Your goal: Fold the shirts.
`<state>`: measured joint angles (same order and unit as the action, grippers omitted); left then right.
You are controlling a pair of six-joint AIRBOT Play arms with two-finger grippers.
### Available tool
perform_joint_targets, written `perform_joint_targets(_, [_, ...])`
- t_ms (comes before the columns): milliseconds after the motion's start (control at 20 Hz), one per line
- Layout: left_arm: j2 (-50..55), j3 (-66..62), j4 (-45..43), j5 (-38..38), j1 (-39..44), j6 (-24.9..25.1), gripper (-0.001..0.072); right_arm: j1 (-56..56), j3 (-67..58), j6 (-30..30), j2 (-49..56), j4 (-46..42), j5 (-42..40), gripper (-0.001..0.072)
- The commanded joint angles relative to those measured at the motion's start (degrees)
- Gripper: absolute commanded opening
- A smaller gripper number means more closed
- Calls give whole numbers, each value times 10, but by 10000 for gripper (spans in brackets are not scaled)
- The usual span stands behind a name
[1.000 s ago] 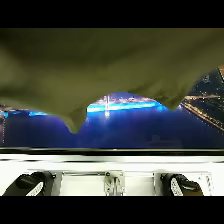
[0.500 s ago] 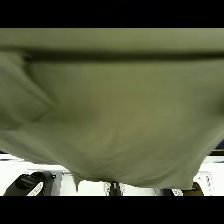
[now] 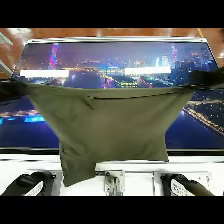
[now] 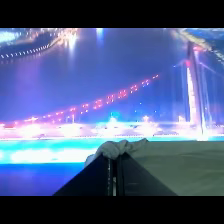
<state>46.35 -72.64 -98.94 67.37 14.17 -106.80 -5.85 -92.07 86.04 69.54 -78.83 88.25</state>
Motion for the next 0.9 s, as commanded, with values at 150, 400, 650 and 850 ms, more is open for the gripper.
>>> perform_joint_targets(150, [221, 26, 75, -240, -93, -42, 40, 36, 47, 21, 198, 12, -350, 69])
perform_joint_targets(400, [338, 23, 132, -446, -101, -43, 40, 35, 48, 55, 276, 12, -481, 69])
perform_joint_targets(650, [421, 23, 138, -436, -102, -43, 40, 36, 48, 81, 333, 30, -511, 69])
perform_joint_targets(850, [449, 23, 141, -374, -104, -42, 40, 42, 48, 80, 354, 67, -468, 69])
